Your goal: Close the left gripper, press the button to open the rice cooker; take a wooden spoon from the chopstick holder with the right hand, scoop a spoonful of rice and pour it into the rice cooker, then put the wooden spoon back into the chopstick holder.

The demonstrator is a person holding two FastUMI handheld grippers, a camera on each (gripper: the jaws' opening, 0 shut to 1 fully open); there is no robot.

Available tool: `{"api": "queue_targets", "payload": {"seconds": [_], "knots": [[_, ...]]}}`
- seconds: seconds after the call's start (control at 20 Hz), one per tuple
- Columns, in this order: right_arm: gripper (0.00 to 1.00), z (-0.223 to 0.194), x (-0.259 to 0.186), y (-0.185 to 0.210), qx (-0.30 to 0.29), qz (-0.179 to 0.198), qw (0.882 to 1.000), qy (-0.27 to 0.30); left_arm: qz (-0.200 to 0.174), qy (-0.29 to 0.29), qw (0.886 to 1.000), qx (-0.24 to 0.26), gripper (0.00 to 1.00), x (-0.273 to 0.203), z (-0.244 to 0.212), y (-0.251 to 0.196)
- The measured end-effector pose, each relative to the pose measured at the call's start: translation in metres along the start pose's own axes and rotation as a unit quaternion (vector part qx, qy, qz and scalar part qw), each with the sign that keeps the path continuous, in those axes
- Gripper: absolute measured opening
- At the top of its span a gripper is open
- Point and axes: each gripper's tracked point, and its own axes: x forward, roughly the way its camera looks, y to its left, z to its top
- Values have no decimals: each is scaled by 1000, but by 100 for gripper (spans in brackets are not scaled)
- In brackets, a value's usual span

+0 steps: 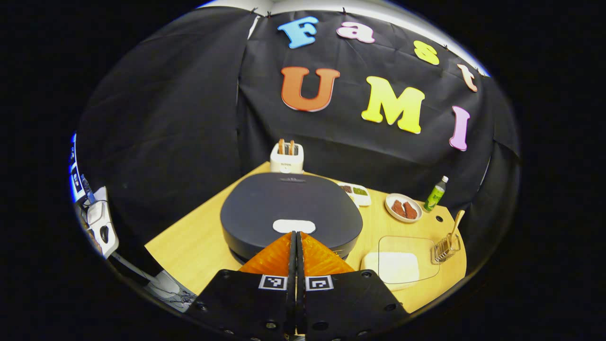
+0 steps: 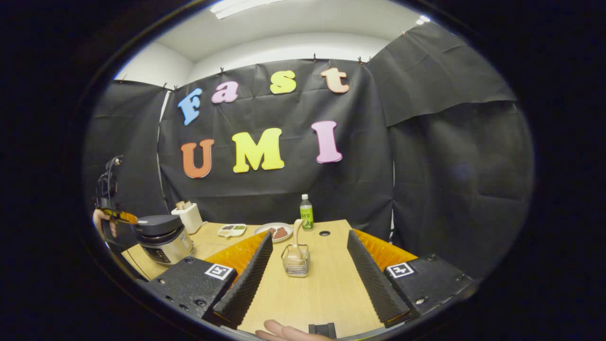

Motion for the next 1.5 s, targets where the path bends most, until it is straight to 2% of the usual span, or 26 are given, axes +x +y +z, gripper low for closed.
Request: {"api": "queue_targets", "payload": {"seconds": [0.15,0.3,0.35,0.4,0.45,0.5,0.55,0.6,0.7,0.85,0.9,1.05,1.1,1.35,1.4,1.45,1.5], "knots": [[100,-5,5,-2,4,0,1000,4,-17,-53,998,30,3,-35,14,-17],[100,-12,15,-6,9,-3,1000,16,-20,-99,994,47,93,-56,27,-20],[100,-13,19,-5,12,-3,1000,18,-18,-115,992,49,93,-64,30,-21],[93,-14,25,-6,12,-4,1000,19,-18,-130,990,53,93,-74,32,-22],[100,-15,31,-6,10,-4,1000,19,-20,-145,987,58,93,-83,35,-26],[100,-16,40,-6,6,-3,1000,18,-22,-158,985,63,93,-91,37,-29],[93,-18,49,-8,3,-6,1000,21,-24,-168,983,65,93,-99,37,-32],[100,-21,60,-10,1,-9,1000,23,-32,-176,982,59,93,-108,36,-38],[100,-25,79,-8,-1,-6,1000,25,-53,-194,978,57,94,-127,34,-51],[100,-29,116,1,-1,8,1000,17,-63,-231,970,48,94,-153,34,-58],[93,-35,130,7,-1,17,1000,21,-65,-240,967,44,94,-161,30,-58],[94,-58,174,19,1,33,998,51,-78,-251,964,42,93,-182,15,-58],[100,-63,190,23,9,34,998,60,-77,-250,964,44,93,-184,8,-55],[100,-99,256,46,9,44,993,105,-76,-273,959,14,94,-213,-2,-38],[93,-105,265,51,1,50,992,115,-79,-276,958,13,94,-219,-3,-35],[100,-108,276,49,-8,44,992,117,-84,-279,957,18,94,-224,-4,-34],[100,-108,289,44,-12,31,993,115,-88,-279,956,24,94,-228,-6,-33]]}}
